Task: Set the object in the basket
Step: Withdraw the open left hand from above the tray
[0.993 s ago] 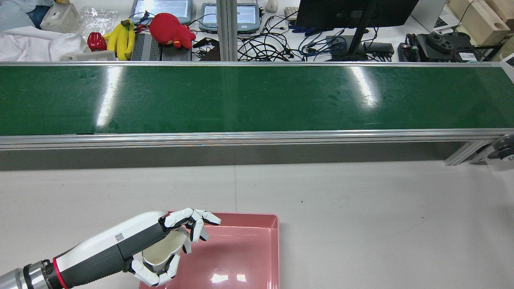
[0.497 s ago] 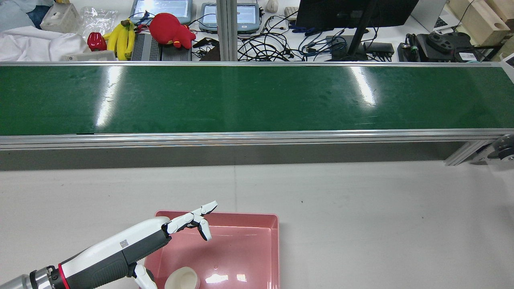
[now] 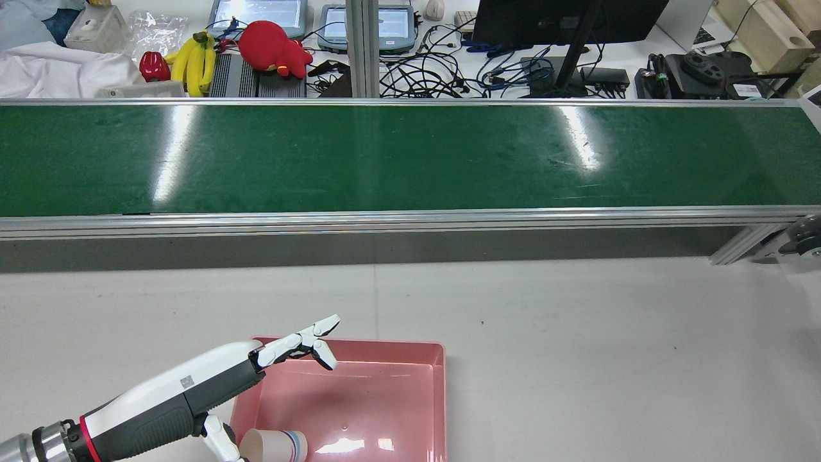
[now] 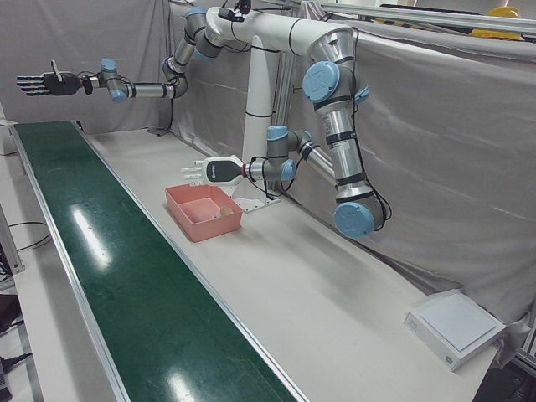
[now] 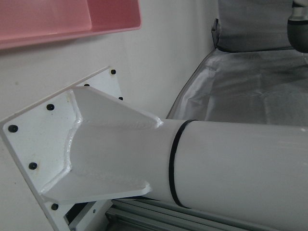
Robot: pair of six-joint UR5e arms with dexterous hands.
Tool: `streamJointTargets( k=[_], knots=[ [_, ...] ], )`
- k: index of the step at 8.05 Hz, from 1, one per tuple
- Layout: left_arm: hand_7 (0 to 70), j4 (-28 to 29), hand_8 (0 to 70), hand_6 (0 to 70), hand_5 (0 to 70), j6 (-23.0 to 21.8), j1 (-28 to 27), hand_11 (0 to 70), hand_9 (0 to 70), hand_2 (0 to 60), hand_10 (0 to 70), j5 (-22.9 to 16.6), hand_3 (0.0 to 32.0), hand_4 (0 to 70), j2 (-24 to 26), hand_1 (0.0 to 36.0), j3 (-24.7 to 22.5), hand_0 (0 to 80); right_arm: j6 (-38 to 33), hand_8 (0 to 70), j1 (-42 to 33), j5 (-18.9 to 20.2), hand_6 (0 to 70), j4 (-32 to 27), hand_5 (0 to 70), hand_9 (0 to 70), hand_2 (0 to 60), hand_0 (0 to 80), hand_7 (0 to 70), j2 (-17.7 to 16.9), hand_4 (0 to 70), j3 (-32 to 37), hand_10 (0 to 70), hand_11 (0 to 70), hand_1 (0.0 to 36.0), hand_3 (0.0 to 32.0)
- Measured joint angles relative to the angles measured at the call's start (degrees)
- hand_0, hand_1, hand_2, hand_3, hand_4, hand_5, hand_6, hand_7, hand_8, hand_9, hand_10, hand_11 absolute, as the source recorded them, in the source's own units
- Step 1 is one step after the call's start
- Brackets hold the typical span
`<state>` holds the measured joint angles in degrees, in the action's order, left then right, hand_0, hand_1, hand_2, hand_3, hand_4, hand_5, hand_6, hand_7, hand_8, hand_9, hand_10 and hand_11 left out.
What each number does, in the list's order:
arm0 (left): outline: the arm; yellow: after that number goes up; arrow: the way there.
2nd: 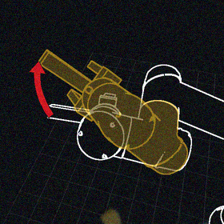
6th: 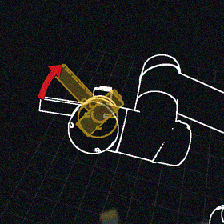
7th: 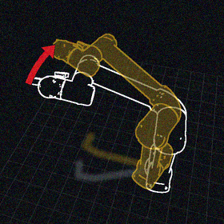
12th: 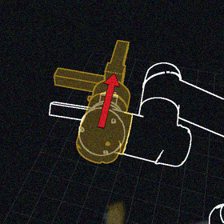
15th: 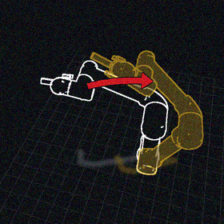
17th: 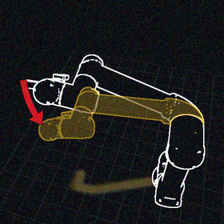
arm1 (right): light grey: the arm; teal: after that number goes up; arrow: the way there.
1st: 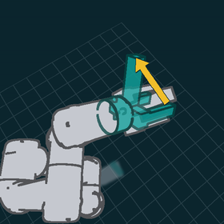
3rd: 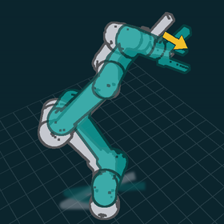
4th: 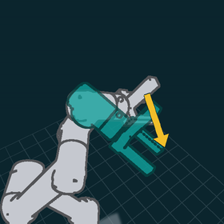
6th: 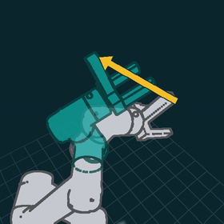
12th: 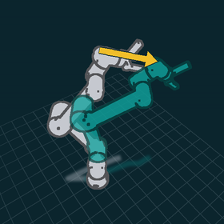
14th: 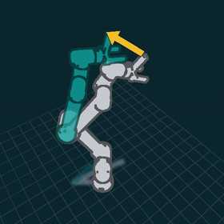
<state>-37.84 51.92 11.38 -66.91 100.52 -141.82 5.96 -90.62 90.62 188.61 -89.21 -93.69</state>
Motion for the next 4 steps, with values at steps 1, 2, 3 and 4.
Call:
streamJointTargets(
  k=[1,2,3,4],
  knots=[
    [6.7,-1.7,6.5,3.6,57.1,-2.7,1.9,17.7,7.0,0.0,11.3,-0.2,0.0,0.0,-0.1,8.3,-2.0,49.7,0.0,0.0,0.0,0.0,0.0,0.0,0.0,0.0,0.0,0.0,0.0,0.0,0.0,0.0,0.0,0.0,0.0,0.0],
    [6.5,-3.2,6.5,3.7,57.6,-4.9,4.3,17.8,7.1,0.0,11.4,-0.3,0.0,0.1,-0.2,7.7,-4.0,49.0,0.0,0.0,0.0,0.0,0.0,0.0,0.0,0.0,0.0,0.0,0.0,0.0,0.0,0.0,0.0,0.0,0.0,0.0],
    [6.3,-4.7,6.2,3.3,57.0,-6.1,6.4,17.2,6.6,0.0,11.1,-0.3,0.0,0.0,-0.2,7.3,-6.0,48.6,0.0,0.0,0.0,0.0,0.0,0.0,0.0,0.0,0.0,0.0,0.0,0.0,0.0,0.0,0.0,0.0,0.0,0.0],
    [5.9,-6.1,5.8,3.2,56.2,-6.6,8.4,17.2,6.2,0.0,11.0,-0.6,0.0,0.0,-0.2,7.4,-7.9,48.8,0.0,0.0,0.0,0.0,0.0,0.0,0.0,0.0,0.0,0.0,0.0,0.0,0.0,0.0,0.0,0.0,0.0,0.0]
  ],
)
